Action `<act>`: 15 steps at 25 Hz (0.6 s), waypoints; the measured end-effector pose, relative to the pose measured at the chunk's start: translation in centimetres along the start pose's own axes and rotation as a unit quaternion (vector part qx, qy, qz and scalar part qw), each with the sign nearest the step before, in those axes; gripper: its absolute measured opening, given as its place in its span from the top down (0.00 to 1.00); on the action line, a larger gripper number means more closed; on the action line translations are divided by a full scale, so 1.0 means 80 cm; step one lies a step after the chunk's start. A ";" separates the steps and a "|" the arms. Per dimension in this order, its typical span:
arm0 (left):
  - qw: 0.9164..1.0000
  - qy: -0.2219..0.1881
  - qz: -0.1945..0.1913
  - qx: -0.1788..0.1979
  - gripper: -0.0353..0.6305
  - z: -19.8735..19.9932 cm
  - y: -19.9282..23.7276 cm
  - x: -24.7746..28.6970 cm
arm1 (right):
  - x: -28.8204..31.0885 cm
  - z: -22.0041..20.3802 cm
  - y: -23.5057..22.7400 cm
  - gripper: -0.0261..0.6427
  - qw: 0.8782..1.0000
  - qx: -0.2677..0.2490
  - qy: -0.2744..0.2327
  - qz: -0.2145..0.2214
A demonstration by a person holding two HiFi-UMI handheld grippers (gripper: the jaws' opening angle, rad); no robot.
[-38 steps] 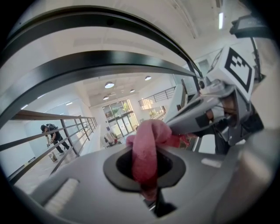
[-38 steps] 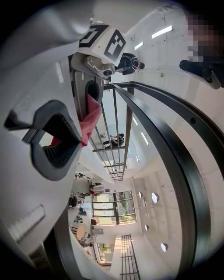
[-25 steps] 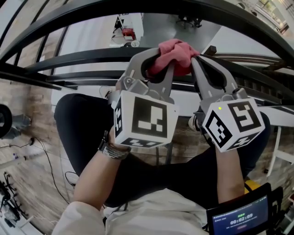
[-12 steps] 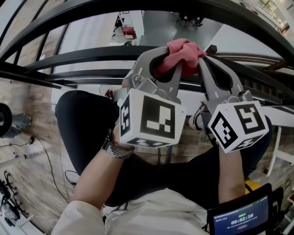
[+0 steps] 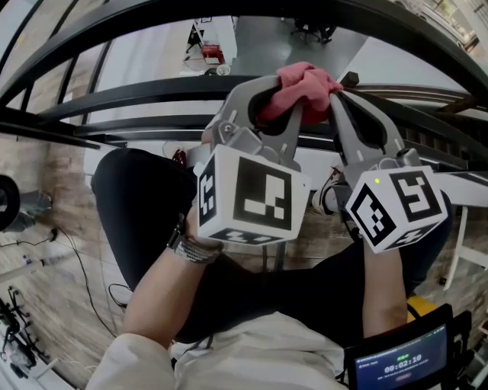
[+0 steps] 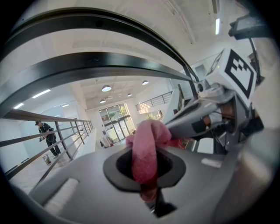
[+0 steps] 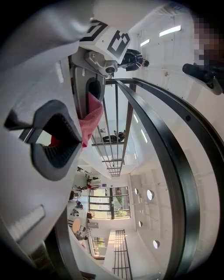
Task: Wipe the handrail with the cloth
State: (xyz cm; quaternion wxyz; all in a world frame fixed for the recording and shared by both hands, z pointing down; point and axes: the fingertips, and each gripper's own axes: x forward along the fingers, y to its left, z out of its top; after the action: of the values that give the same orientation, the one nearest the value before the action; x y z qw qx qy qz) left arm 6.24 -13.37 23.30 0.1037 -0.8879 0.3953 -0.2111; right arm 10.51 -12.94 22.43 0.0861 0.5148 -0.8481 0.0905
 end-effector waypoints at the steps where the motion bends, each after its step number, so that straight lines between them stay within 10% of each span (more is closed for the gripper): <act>1: 1.000 0.000 -0.001 0.001 0.90 0.000 0.000 0.000 | 0.000 0.000 0.000 0.96 1.000 0.000 0.000 -0.001; 15: 1.000 -0.001 -0.013 0.009 0.90 0.007 -0.010 0.009 | -0.003 0.001 -0.012 0.96 1.000 0.007 -0.003 -0.012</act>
State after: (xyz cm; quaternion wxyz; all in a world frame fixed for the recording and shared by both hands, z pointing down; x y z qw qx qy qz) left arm 7.45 -13.35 23.32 0.1098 -0.8921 0.3819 -0.2148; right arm 11.49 -13.20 22.38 0.0808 0.5259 -0.8415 0.0939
